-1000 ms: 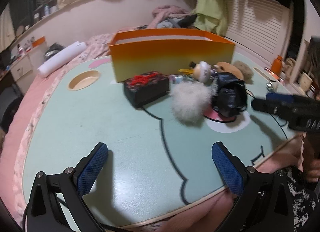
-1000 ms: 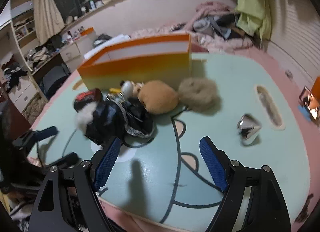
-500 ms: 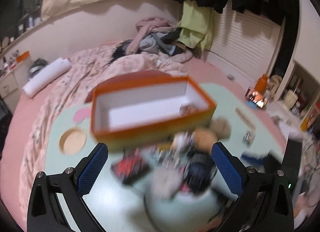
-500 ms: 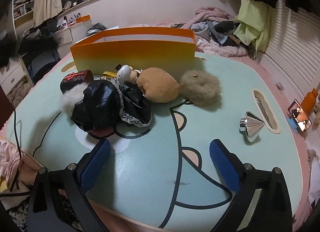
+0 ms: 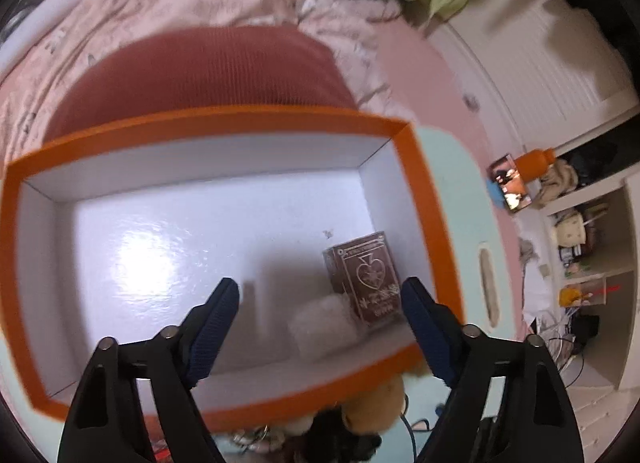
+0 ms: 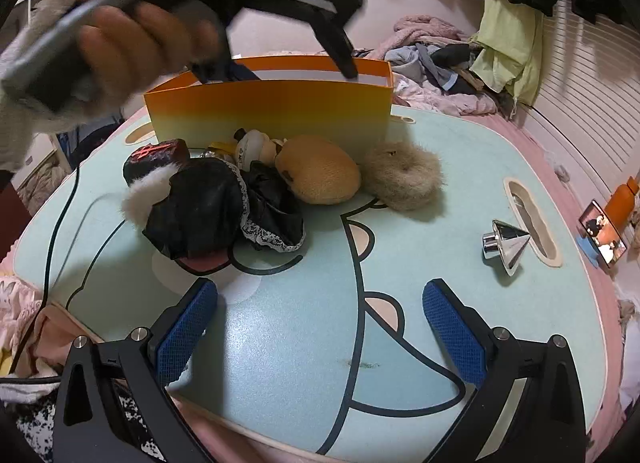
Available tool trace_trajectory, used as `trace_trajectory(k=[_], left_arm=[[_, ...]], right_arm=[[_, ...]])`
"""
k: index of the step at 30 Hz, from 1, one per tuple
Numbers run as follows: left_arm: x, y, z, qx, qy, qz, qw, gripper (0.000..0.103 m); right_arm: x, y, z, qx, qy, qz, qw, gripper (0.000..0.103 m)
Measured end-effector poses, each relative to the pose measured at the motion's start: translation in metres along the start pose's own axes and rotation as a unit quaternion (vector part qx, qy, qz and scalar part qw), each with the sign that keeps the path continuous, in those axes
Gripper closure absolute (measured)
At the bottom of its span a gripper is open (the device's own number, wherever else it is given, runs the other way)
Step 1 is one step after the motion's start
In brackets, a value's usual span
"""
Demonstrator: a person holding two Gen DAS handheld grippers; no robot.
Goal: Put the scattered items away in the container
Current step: 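Lower the left gripper into the box toward the brown card box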
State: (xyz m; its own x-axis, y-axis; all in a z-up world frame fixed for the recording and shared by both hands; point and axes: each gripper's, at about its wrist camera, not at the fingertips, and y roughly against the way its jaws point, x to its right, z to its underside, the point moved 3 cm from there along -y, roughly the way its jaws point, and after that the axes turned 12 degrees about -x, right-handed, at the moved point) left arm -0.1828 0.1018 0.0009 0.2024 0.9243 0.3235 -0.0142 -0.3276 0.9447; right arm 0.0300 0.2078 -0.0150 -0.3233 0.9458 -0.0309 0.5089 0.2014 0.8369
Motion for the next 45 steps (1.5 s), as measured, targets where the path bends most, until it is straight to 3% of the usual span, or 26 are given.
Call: trace_trajectory(k=[3, 5, 13, 23, 27, 32, 38, 44, 45], left_arm=[[0.007, -0.011, 0.001, -0.011, -0.012, -0.002, 0.9999, 0.029], [0.011, -0.012, 0.000, -0.003, -0.018, -0.026, 0.9995, 0.029], [0.022, -0.018, -0.005, 0.011, -0.049, -0.053, 0.9973, 0.030], [-0.013, -0.002, -0.008, 0.024, -0.026, -0.072, 0.9968, 0.030], [-0.036, 0.004, -0.014, 0.028, -0.007, -0.135, 0.9904, 0.033], [-0.043, 0.027, -0.013, 0.050, 0.018, -0.026, 0.9982, 0.034], [0.007, 0.018, -0.016, 0.035, -0.029, -0.015, 0.9989, 0.034], [0.029, -0.018, -0.019, -0.007, -0.041, -0.045, 0.9982, 0.034], [0.030, -0.018, -0.018, 0.002, -0.043, -0.048, 0.9979, 0.033]], right_arm=[[0.000, 0.001, 0.001, 0.001, 0.001, -0.001, 1.000, 0.001], [0.000, 0.001, 0.001, 0.001, 0.001, -0.001, 1.000, 0.001], [0.000, 0.001, 0.001, 0.000, 0.003, -0.003, 1.000, 0.001], [0.000, 0.001, 0.002, 0.002, 0.004, -0.004, 1.000, 0.001], [0.000, 0.001, 0.002, 0.002, 0.004, -0.004, 1.000, 0.001], [0.000, 0.001, 0.002, 0.003, 0.004, -0.004, 1.000, 0.001], [0.000, 0.000, 0.002, 0.003, 0.004, -0.004, 1.000, 0.001], [-0.001, 0.000, 0.002, 0.004, 0.004, -0.004, 1.000, 0.001], [-0.001, 0.000, 0.002, 0.004, 0.004, -0.005, 1.000, 0.001]])
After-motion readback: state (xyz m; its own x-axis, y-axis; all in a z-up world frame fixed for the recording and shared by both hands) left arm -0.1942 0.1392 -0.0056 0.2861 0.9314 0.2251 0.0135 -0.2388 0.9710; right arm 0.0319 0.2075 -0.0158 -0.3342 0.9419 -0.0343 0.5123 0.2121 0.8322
